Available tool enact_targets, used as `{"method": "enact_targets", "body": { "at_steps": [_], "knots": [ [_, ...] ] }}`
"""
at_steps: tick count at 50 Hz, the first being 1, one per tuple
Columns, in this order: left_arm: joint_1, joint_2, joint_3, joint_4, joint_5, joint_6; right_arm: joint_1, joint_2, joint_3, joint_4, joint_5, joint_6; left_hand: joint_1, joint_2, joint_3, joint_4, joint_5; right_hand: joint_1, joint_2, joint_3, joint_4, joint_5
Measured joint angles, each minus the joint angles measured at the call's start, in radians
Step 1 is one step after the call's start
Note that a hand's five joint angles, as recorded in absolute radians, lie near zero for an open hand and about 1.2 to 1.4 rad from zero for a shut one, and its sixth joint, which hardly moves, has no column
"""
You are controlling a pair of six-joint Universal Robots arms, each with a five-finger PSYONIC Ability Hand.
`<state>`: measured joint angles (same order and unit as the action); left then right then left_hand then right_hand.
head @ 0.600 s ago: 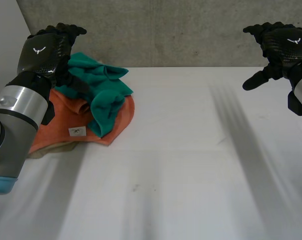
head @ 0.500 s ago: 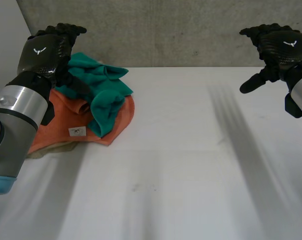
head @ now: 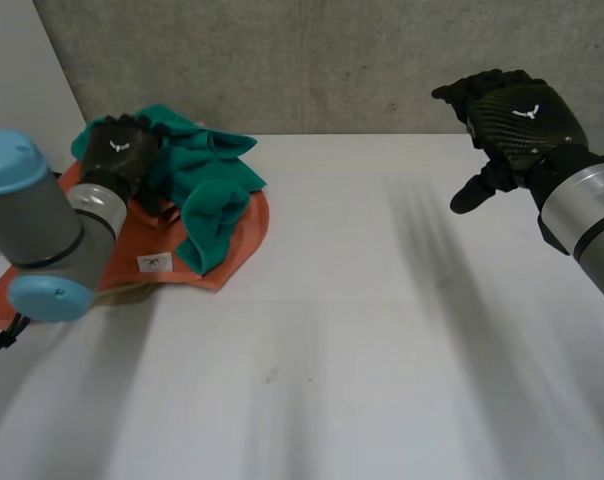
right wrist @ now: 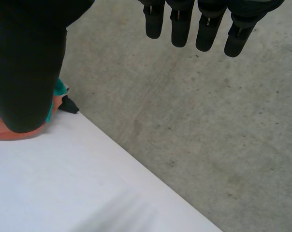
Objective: Fold the laundry.
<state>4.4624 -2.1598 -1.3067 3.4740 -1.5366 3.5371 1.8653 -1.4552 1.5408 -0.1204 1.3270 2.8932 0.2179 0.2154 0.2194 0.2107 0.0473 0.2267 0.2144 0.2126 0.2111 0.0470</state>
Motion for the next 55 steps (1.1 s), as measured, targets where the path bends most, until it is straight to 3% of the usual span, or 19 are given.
{"method": "enact_targets", "body": {
  "at_steps": [3,4,5,6,7,10,19,26,33,36,38,44,48,55],
  "knots": [
    [0.019,-0.083,0.056,0.024,-0.012,0.09,0.009,0.009,0.004,0.0,0.0,-0.007,0.029,0.03,0.025,0.031,0.027,0.0,0.0,0.0,0.0,0.0],
    [0.024,-0.101,0.069,0.032,-0.016,0.106,0.011,0.013,0.005,0.001,0.0,-0.008,0.251,0.238,0.232,0.245,0.237,0.0,0.0,0.0,0.0,0.0],
    [0.026,-0.11,0.075,0.038,-0.017,0.111,0.012,0.014,0.005,0.001,0.0,-0.009,0.251,0.238,0.232,0.245,0.237,0.0,0.0,0.0,0.0,0.0],
    [0.028,-0.119,0.082,0.046,-0.019,0.114,0.013,0.017,0.006,0.001,0.0,-0.009,0.663,0.629,0.617,0.61,0.583,0.0,0.0,0.0,0.0,0.0],
    [0.029,-0.124,0.085,0.054,-0.021,0.108,0.014,0.02,0.007,0.001,0.0,-0.009,0.802,0.79,0.773,0.794,0.753,0.0,0.0,0.0,0.0,0.0],
    [0.018,-0.114,0.08,0.071,-0.023,0.068,0.013,0.023,0.007,0.001,0.0,-0.009,0.85,0.964,0.938,0.974,0.888,0.0,0.0,0.0,0.0,0.0],
    [-0.079,0.05,0.024,0.084,-0.02,-0.092,0.008,0.023,-0.004,0.001,0.001,-0.015,0.85,0.978,0.96,0.982,0.889,0.0,0.0,0.0,0.0,0.0],
    [-0.282,0.193,0.003,0.073,-0.015,-0.196,-0.004,0.01,-0.029,0.006,0.021,-0.029,0.867,0.981,0.967,0.986,0.934,0.0,0.0,0.0,0.0,0.0],
    [-0.471,0.139,0.015,0.08,0.028,-0.245,-0.012,0.003,-0.046,0.01,0.06,-0.031,0.868,0.981,0.968,0.987,0.934,0.0,0.0,0.0,0.0,0.0],
    [-0.515,0.08,0.031,0.083,0.059,-0.291,-0.019,0.005,-0.048,0.014,0.067,-0.032,0.785,0.842,0.836,0.864,0.841,0.0,0.0,0.0,0.0,0.0],
    [-0.535,0.032,0.046,0.084,0.085,-0.332,-0.023,0.008,-0.048,0.017,0.069,-0.032,0.45,0.509,0.511,0.514,0.502,0.0,0.0,0.0,0.0,0.0],
    [-0.54,-0.026,0.056,0.087,0.126,-0.41,-0.033,0.039,-0.051,0.021,0.069,-0.054,0.046,0.075,0.077,0.072,0.067,0.0,0.0,0.0,0.0,0.0],
    [-0.481,0.022,0.02,0.087,0.129,-0.421,-0.032,0.076,-0.059,0.031,0.068,-0.1,-0.019,-0.005,-0.003,-0.006,0.001,0.0,0.0,0.0,0.0,0.0],
    [-0.278,0.176,-0.088,0.067,0.13,-0.392,-0.009,0.121,-0.051,0.125,0.047,-0.26,-0.019,-0.005,-0.003,-0.006,0.001,0.0,0.0,0.0,0.0,0.0]
  ]
}}
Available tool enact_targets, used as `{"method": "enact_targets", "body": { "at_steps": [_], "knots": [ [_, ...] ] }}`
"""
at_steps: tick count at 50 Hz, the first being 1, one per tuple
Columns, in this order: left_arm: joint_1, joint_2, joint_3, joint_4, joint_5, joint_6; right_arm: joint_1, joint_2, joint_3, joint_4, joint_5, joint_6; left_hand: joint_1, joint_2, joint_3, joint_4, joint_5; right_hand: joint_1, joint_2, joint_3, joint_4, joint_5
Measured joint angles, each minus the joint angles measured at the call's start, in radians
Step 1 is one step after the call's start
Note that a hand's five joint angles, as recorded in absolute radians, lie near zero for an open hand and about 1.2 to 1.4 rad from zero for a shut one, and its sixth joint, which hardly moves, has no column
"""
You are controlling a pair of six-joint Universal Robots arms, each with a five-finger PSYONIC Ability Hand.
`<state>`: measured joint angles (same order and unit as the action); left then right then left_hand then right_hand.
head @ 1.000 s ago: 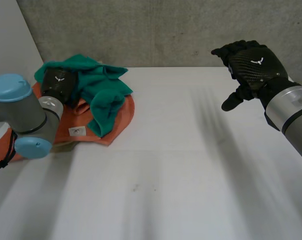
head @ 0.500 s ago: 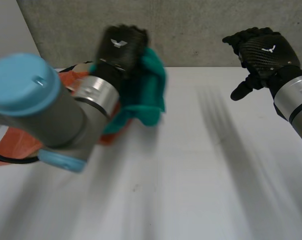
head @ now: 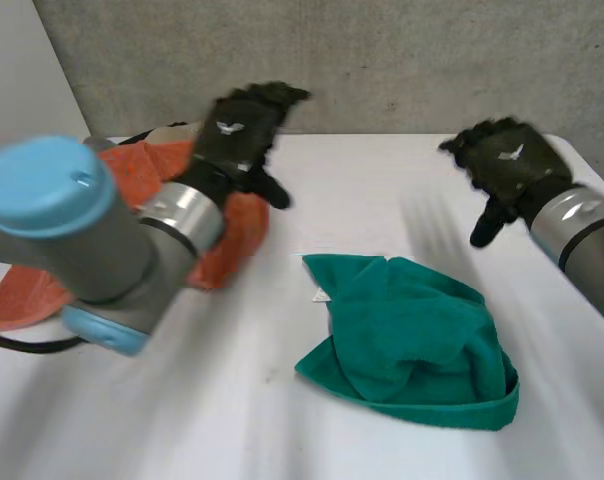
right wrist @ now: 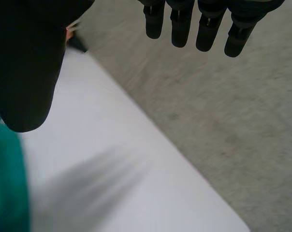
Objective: Fold the laundry.
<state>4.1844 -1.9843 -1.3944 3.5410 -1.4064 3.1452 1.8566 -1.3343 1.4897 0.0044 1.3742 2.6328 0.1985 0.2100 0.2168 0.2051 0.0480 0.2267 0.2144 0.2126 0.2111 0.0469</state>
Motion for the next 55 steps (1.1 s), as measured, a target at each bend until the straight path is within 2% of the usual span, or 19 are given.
{"method": "enact_targets", "body": {
  "at_steps": [6,9,16,22,23,24,25,28,30,38,46,48,49,50,51,53,55],
  "knots": [
    [0.095,0.0,-0.049,-0.06,-0.003,0.095,0.082,0.029,0.054,0.076,-0.05,-0.139,0.0,0.0,0.0,0.0,0.0,0.0,0.0,0.0,0.0,0.0],
    [0.137,-0.057,-0.057,-0.089,-0.004,0.21,0.12,0.041,0.091,0.071,-0.068,-0.18,0.0,0.0,0.0,0.0,0.0,0.0,0.0,0.0,0.0,0.0],
    [0.192,-0.229,-0.014,-0.082,0.002,0.491,0.159,0.056,0.207,-0.064,-0.075,-0.21,0.0,0.0,0.0,0.0,0.0,0.0,0.0,0.0,0.0,0.0],
    [0.236,-0.369,0.086,-0.021,0.004,0.62,0.156,0.071,0.27,-0.13,-0.062,-0.207,0.112,0.089,0.079,0.094,0.081,0.0,0.0,0.0,0.0,0.0],
    [0.25,-0.392,0.108,-0.009,0.004,0.633,0.154,0.074,0.279,-0.135,-0.06,-0.206,0.201,0.18,0.17,0.172,0.157,0.0,0.0,0.0,0.0,0.0],
    [0.259,-0.406,0.122,-0.001,0.004,0.64,0.153,0.076,0.285,-0.138,-0.059,-0.206,0.201,0.18,0.17,0.172,0.157,0.0,0.0,0.0,0.0,0.0],
    [0.278,-0.433,0.151,0.013,0.002,0.651,0.15,0.077,0.291,-0.14,-0.057,-0.205,0.574,0.527,0.514,0.514,0.479,0.0,0.0,0.0,0.0,0.0],
    [0.317,-0.471,0.199,0.035,-0.011,0.659,0.142,0.081,0.309,-0.143,-0.053,-0.205,0.885,0.879,0.835,0.853,0.779,0.0,0.0,0.0,0.0,0.0],
    [0.34,-0.482,0.221,0.049,-0.028,0.658,0.139,0.082,0.316,-0.143,-0.052,-0.204,0.908,0.964,0.904,0.941,0.83,0.0,0.0,0.0,0.0,0.0],
    [0.428,-0.487,0.283,0.161,-0.172,0.675,0.137,0.08,0.322,-0.142,-0.052,-0.204,0.908,0.981,0.924,0.954,0.83,0.0,0.0,0.0,0.0,0.0],
    [0.466,-0.536,0.314,0.148,-0.215,0.762,0.14,0.08,0.319,-0.154,-0.027,-0.203,0.908,0.982,0.924,0.959,0.847,0.0,0.0,0.0,0.0,0.0],
    [0.458,-0.528,0.294,0.137,-0.213,0.775,0.139,0.079,0.317,-0.158,-0.014,-0.202,0.616,0.683,0.631,0.683,0.614,0.0,0.0,0.0,0.0,0.0],
    [0.451,-0.515,0.278,0.132,-0.212,0.775,0.139,0.078,0.316,-0.159,-0.011,-0.202,0.453,0.466,0.436,0.461,0.455,0.0,0.0,0.0,0.0,0.0],
    [0.438,-0.488,0.251,0.129,-0.21,0.77,0.137,0.074,0.314,-0.162,-0.001,-0.2,0.379,0.348,0.329,0.332,0.357,0.0,0.0,0.0,0.0,0.0],
    [0.431,-0.472,0.237,0.128,-0.21,0.766,0.137,0.072,0.313,-0.163,0.001,-0.2,0.372,0.328,0.319,0.322,0.348,0.0,0.0,0.0,0.0,0.0],
    [0.404,-0.401,0.178,0.13,-0.207,0.74,0.135,0.061,0.309,-0.163,0.006,-0.198,0.188,0.136,0.13,0.129,0.143,0.0,0.0,0.0,0.0,0.0],
    [0.381,-0.329,0.122,0.136,-0.205,0.707,0.134,0.047,0.306,-0.16,0.01,-0.198,0.097,0.049,0.053,0.045,0.035,0.0,0.0,0.0,0.0,0.0]
  ]
}}
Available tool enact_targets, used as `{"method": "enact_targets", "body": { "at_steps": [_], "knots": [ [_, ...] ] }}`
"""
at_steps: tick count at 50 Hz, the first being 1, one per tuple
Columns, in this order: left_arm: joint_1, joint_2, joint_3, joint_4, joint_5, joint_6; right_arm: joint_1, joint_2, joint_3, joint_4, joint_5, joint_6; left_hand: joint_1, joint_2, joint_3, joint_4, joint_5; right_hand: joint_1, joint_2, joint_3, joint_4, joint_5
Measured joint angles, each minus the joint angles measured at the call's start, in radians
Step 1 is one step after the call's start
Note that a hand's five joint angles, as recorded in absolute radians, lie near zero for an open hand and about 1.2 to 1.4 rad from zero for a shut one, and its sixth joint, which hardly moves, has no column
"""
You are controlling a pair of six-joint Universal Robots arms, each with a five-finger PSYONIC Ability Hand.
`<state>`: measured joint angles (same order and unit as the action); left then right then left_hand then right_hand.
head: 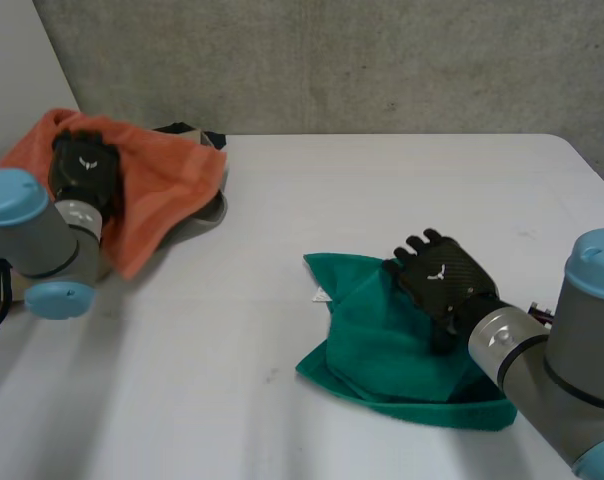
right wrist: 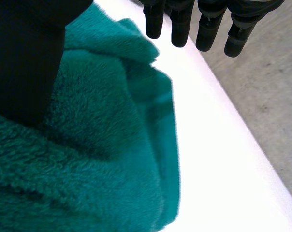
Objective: Fold the laundry.
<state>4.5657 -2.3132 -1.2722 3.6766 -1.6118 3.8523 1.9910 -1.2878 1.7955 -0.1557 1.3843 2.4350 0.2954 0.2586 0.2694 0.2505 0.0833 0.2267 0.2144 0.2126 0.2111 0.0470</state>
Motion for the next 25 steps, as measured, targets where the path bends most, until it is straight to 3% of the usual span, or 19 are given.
{"method": "enact_targets", "body": {
  "at_steps": [6,11,19,25],
  "knots": [
    [-0.079,0.3,-0.197,0.013,0.009,-0.199,-0.014,-0.089,-0.012,0.039,0.003,0.002,-0.039,-0.018,-0.017,-0.015,-0.029,0.0,0.0,0.0,0.0,0.0],
    [-0.172,0.428,-0.3,-0.03,0.07,-0.316,-0.055,-0.147,-0.037,0.129,-0.003,0.001,-0.039,-0.018,-0.017,-0.015,-0.029,0.0,0.0,0.0,0.0,0.0],
    [-0.42,0.436,-0.38,-0.168,0.226,-0.355,-0.148,-0.191,-0.094,0.348,-0.027,-0.021,-0.039,-0.018,-0.017,-0.015,-0.029,0.0,0.0,0.0,0.0,0.0],
    [-0.565,0.305,-0.342,-0.216,0.262,-0.335,-0.241,-0.19,-0.083,0.444,-0.072,-0.108,-0.039,-0.018,-0.017,-0.015,-0.03,0.0,0.0,0.0,0.0,0.0]
  ]
}}
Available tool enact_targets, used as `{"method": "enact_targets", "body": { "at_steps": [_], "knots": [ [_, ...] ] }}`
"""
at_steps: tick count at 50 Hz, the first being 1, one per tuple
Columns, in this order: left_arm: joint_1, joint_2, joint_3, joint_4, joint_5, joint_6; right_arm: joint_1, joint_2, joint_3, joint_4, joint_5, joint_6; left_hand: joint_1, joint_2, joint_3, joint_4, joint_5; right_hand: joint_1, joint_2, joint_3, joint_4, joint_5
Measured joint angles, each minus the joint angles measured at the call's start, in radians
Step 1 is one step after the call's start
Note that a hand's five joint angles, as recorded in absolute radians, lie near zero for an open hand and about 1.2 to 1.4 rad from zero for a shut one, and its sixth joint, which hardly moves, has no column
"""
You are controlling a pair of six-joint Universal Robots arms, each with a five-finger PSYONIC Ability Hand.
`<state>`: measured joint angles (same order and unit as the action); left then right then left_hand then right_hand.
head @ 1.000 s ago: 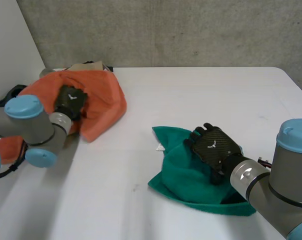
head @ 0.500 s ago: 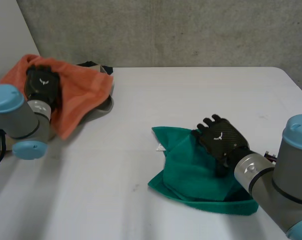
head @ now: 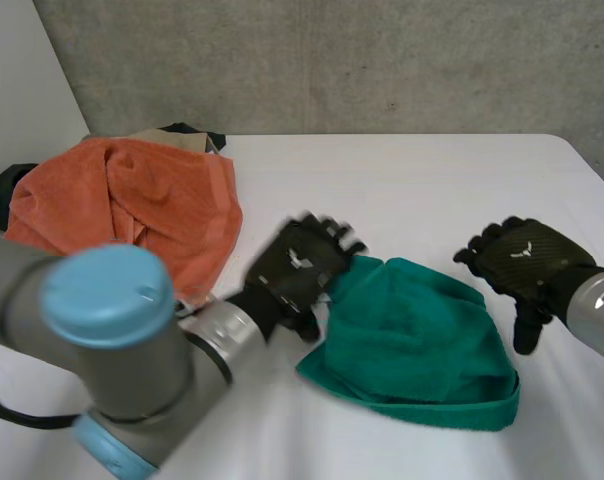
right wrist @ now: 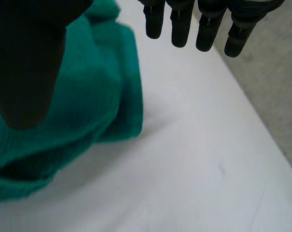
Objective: Fold the laundry.
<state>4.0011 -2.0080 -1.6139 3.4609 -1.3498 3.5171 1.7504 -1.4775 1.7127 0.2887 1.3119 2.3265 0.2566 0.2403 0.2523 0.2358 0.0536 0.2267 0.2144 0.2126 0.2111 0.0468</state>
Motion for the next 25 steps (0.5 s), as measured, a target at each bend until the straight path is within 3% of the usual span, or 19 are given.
{"method": "enact_targets", "body": {
  "at_steps": [7,11,14,18,25],
  "knots": [
    [-0.049,-0.16,0.098,-0.028,-0.009,0.032,-0.068,0.065,0.05,-0.009,-0.105,-0.056,0.017,0.019,0.015,0.022,0.03,0.0,0.0,0.0,0.0,0.0],
    [-0.05,-0.233,0.16,-0.048,-0.014,0.07,-0.076,0.14,0.065,-0.066,-0.153,-0.035,0.31,0.301,0.272,0.291,0.299,0.027,0.044,0.051,0.053,0.042],
    [-0.048,-0.265,0.198,-0.058,-0.018,0.1,-0.074,0.185,0.062,-0.115,-0.166,-0.007,0.782,0.744,0.728,0.748,0.745,0.39,0.41,0.407,0.407,0.396],
    [-0.041,-0.279,0.251,-0.059,-0.041,0.127,-0.069,0.227,0.029,-0.185,-0.167,0.041,0.878,0.949,0.93,0.956,0.904,0.806,0.912,0.893,0.894,0.858],
    [-0.033,-0.226,0.374,-0.004,-0.177,0.135,-0.057,0.212,-0.093,-0.355,-0.123,0.206,0.878,0.952,0.934,0.961,0.904,0.809,0.942,0.971,0.981,0.905]
  ]
}}
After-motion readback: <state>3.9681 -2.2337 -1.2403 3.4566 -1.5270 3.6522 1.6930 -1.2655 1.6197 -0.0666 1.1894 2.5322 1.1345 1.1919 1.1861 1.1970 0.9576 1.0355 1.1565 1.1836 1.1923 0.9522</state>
